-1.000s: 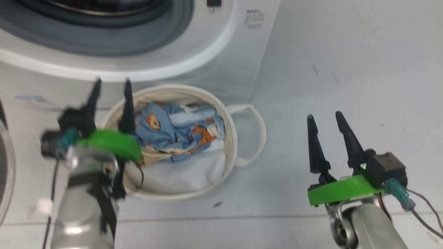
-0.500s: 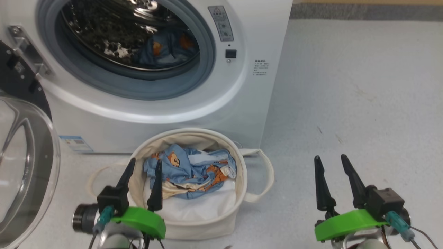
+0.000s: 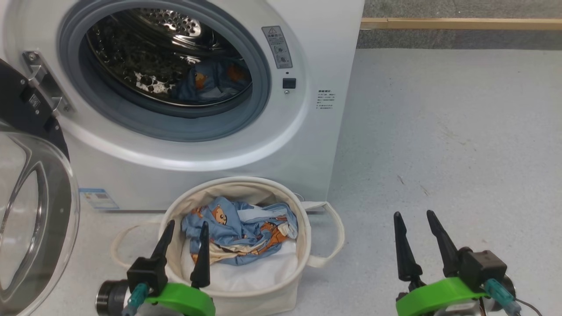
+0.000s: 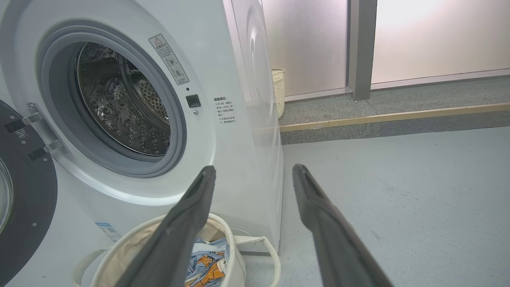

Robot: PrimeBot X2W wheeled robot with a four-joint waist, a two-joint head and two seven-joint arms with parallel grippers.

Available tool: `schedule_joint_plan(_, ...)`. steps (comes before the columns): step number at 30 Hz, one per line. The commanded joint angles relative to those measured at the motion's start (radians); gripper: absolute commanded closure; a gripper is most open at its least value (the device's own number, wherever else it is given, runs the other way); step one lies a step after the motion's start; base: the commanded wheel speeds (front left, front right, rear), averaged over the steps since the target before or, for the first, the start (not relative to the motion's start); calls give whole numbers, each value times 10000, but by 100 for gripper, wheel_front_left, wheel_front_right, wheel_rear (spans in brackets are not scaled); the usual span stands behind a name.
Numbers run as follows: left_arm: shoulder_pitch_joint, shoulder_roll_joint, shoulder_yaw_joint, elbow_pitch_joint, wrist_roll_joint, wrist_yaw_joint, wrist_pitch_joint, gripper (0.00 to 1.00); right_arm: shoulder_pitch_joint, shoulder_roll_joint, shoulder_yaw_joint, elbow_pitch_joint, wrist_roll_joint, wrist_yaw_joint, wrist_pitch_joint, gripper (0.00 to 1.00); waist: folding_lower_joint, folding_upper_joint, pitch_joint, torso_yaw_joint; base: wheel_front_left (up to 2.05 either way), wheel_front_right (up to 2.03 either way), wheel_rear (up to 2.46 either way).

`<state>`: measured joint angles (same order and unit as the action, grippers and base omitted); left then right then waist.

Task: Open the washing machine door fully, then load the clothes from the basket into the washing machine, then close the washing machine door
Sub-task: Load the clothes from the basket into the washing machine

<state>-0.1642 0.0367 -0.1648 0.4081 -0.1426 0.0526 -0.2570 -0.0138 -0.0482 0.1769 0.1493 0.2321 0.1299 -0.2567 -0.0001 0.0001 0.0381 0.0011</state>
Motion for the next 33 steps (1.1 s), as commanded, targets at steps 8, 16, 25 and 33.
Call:
schedule_joint_plan(8,-64,136,184,-426,52,98,-47,0,-95,-20,341,-173,48,8,-51,0,1,-1,-64,-62,0,0,0)
schedule_joint_plan(16,-43,135,176,-414,80,142,-47,0,-95,-20,399,-28,-825,8,-51,0,1,-1,-84,-84,0,0,0)
schedule_joint_plan(25,-28,135,168,-353,-14,151,-47,0,-91,-20,295,30,-693,8,-51,0,1,-1,-98,-124,0,0,0)
schedule_joint_plan(33,-78,135,164,-193,-72,171,-47,0,-125,-20,216,122,-748,8,-51,0,1,-1,-74,-195,0,0,0)
